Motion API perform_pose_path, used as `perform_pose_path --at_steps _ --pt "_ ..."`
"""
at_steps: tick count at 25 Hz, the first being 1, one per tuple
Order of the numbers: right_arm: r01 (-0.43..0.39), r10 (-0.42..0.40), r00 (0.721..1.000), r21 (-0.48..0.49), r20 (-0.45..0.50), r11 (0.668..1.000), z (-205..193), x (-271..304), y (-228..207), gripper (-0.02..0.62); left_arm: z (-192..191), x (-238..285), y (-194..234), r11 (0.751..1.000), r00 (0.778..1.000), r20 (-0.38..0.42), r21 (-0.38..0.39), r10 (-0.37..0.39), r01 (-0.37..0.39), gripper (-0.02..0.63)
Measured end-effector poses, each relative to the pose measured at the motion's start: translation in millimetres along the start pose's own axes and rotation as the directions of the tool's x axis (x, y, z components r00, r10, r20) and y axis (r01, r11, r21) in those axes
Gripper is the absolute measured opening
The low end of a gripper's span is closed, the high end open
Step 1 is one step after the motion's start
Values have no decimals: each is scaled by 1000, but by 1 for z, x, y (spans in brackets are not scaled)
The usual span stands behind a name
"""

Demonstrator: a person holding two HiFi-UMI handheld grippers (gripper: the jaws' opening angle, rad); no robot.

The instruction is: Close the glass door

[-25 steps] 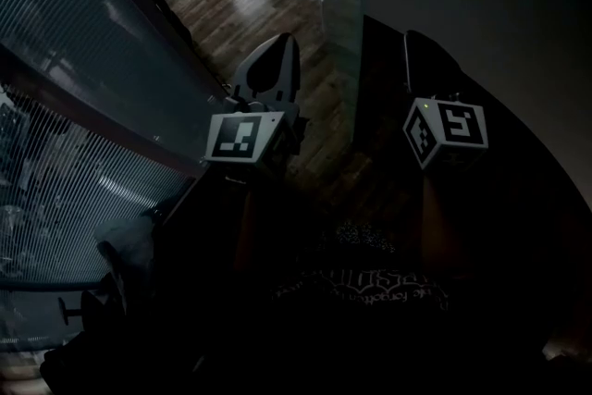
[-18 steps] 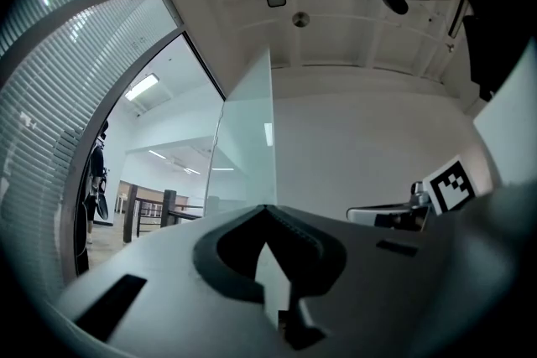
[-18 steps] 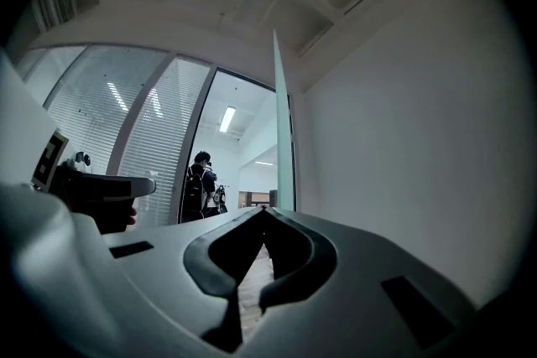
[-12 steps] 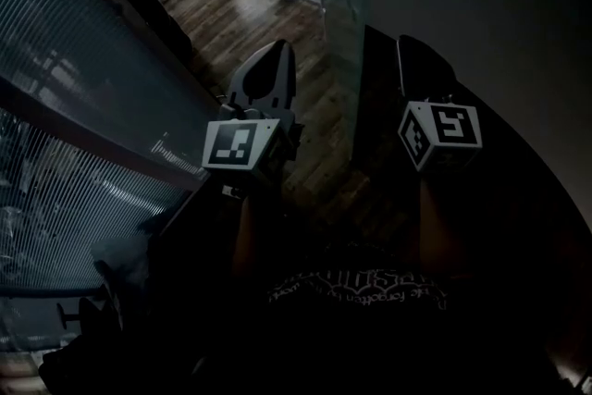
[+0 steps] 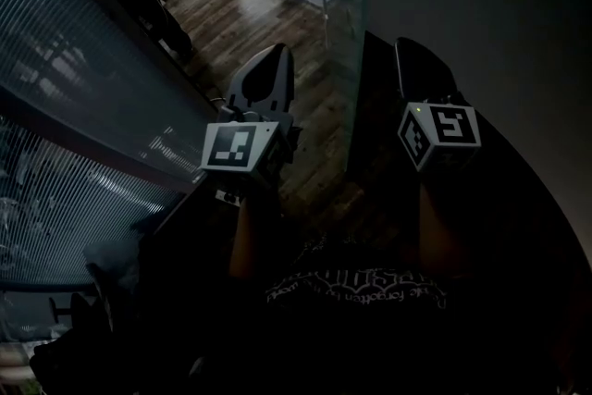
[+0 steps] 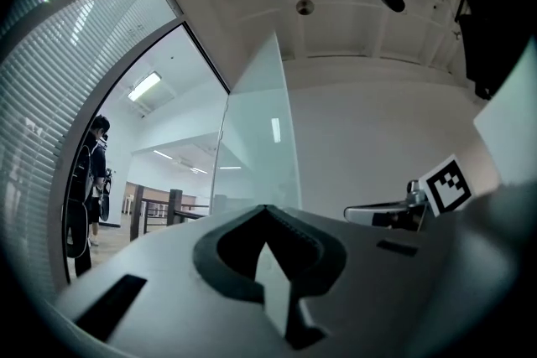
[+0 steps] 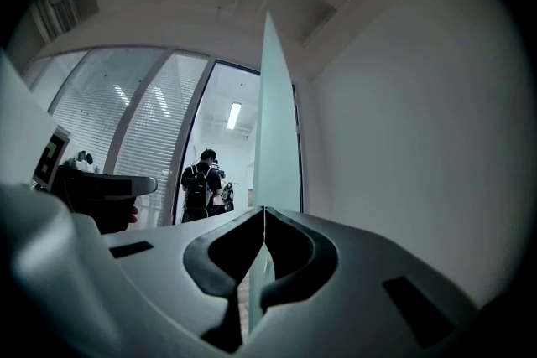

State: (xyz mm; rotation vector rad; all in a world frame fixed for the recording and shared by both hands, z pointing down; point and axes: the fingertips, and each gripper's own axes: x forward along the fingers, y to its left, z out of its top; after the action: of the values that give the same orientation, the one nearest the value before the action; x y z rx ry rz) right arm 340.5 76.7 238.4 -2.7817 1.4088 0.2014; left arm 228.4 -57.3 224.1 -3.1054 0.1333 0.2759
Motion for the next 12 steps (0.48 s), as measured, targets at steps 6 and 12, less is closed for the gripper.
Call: perform_pose_path --at_steps 6,12 --pt "-26 26 1000 0 -10 1000 -11 12 3 4 -20 3 17 998 1000 26 68 -12 10 -5" --pt "-64 65 998 31 -19 997 -15 21 7 109 -34 2 21 999 1000 7 27 -22 21 -5"
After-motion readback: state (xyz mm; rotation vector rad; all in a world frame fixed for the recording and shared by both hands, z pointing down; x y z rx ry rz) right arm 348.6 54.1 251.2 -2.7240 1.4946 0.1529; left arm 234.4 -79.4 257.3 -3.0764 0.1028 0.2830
